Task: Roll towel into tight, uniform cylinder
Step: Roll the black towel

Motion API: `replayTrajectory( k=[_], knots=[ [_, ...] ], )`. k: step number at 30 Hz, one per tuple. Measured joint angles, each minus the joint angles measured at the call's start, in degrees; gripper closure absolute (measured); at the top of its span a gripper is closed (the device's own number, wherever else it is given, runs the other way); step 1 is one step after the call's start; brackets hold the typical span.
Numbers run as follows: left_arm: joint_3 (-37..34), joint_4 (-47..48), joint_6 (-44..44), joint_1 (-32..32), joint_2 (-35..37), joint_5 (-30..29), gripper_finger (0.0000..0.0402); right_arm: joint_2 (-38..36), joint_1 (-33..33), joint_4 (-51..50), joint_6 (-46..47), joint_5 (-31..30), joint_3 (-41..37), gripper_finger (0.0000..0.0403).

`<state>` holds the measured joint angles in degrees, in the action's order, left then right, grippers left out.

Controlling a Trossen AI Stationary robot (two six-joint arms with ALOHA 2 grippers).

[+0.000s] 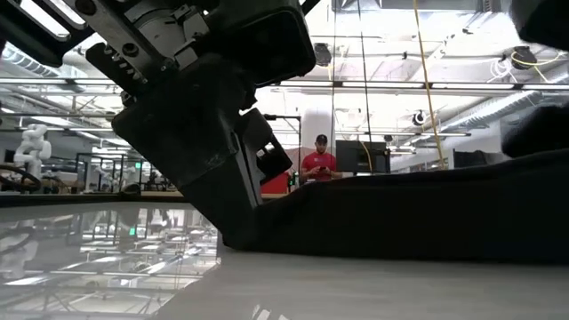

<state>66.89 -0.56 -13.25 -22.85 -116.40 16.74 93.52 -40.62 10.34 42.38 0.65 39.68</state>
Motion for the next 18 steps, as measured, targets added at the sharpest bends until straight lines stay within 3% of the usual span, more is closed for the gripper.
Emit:
replayTrajectory(
  k=[8, 13, 18],
  knots=[
    [0.00, 0.66, 0.03, 1.46, 0.06, 1.22, 0.0400, -8.52, -1.61, -5.38, -9.93, -3.30, 0.00, 0.0209],
    [0.00, 0.80, -0.17, 2.44, 0.07, 1.20, 0.0400, -12.41, -4.96, -9.01, -13.53, -6.50, 0.00, 0.0196],
    [0.00, 0.98, -1.41, 3.57, 0.07, 1.20, 0.0400, -9.26, -11.10, -10.10, -18.99, -8.55, 0.02, 0.0199]
  ],
)
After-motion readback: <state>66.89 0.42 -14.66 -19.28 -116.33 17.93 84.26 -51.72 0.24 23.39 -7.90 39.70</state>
